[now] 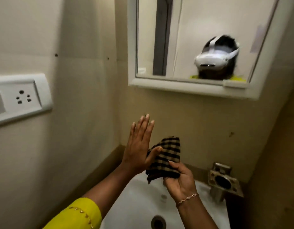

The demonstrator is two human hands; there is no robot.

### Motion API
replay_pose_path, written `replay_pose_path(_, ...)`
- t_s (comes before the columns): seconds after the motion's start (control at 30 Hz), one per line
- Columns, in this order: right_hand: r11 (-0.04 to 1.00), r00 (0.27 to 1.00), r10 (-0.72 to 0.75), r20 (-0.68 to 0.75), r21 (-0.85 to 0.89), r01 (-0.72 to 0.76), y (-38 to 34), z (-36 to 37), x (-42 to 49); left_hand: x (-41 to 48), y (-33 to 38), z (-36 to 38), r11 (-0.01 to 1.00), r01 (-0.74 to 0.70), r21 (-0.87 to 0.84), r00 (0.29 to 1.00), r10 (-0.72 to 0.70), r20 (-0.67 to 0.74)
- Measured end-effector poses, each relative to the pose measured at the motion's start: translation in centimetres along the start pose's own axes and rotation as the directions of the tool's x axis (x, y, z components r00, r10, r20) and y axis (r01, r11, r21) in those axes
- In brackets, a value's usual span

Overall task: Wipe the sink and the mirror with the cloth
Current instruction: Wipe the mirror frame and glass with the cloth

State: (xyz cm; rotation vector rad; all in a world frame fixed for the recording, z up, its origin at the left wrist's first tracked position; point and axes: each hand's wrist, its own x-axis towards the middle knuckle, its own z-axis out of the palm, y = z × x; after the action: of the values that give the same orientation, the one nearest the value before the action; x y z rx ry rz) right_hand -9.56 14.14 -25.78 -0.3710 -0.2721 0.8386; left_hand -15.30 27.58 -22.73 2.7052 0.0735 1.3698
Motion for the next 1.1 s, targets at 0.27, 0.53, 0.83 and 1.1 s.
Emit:
replay_pose_path(0.27,0.955,0.934,-0.271,0.233,-0.06,0.292,-9.0,12.8,0.0,15.7,2.5,-7.0,0.974,-0.223,0.04,0.927,0.224,-0.299)
replay_pose_path(0.53,0.697,0.67,-0.622,0.406,-0.102,0.709,-16.9,24.5,-0.4,26.6,2.7,-11.4,0.959,-0.217,0.181,0.848,0.277,-0.452)
replay_pose_path(0.83,0.002,0.149,-0.855,0.497,-0.284,0.959,-24.8,34.8,3.9,34.5,-0.3,-14.4,0.959,-0.195,0.206,0.789,0.278,-0.548)
replay_pose_path(1.1,-0.898,-0.031,-0.43,0.903,-0.423,0.12,-31.2,39.4,11.2,39.1,-3.7,-15.5,0.959,-0.187,0.212,0.765,0.277,-0.581)
